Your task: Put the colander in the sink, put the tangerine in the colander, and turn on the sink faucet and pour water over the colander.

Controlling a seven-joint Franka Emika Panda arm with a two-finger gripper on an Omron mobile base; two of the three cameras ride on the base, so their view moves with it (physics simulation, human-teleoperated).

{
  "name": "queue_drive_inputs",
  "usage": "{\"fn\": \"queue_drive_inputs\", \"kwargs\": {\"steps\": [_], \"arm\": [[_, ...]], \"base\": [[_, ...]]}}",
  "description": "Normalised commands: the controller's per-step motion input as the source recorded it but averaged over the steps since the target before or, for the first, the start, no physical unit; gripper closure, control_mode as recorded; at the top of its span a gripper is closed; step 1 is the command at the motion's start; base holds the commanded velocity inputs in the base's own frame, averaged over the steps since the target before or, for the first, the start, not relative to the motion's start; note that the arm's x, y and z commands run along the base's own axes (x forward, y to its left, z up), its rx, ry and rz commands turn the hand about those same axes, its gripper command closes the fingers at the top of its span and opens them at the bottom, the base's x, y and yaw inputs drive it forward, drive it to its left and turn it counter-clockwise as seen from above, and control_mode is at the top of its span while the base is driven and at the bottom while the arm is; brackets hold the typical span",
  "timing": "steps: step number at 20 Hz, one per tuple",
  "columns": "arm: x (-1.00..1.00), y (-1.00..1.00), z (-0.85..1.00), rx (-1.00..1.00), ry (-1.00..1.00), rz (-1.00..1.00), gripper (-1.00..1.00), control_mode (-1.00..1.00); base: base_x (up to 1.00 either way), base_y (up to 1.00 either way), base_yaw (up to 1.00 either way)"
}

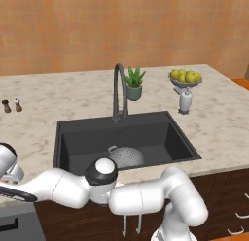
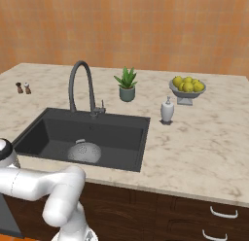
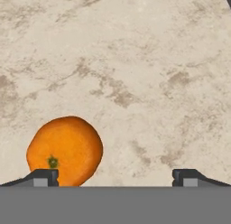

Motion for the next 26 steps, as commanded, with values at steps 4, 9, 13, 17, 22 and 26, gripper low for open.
{"fn": "queue_drive_inputs", "kwargs": {"steps": [4, 9, 13, 17, 22, 26], "arm": [[0.09, 0.02, -0.09, 0.00, 0.00, 0.00, -1.00, -1.00], [0.05, 0.04, -0.10, 0.00, 0.00, 0.00, -1.00, -1.00], [0.05, 0.05, -0.10, 0.00, 0.00, 0.00, -1.00, -1.00], [0.10, 0.02, -0.11, 0.00, 0.00, 0.00, -1.00, -1.00], [0.16, 0.04, -0.06, 0.00, -0.01, 0.02, -1.00, -1.00], [0.10, 0.12, -0.07, 0.00, -0.02, 0.06, -1.00, -1.00]], "base": [[0.00, 0.00, 0.00], [0.00, 0.00, 0.00], [0.00, 0.00, 0.00], [0.00, 0.00, 0.00], [0.00, 0.00, 0.00], [0.00, 0.00, 0.00]]}}
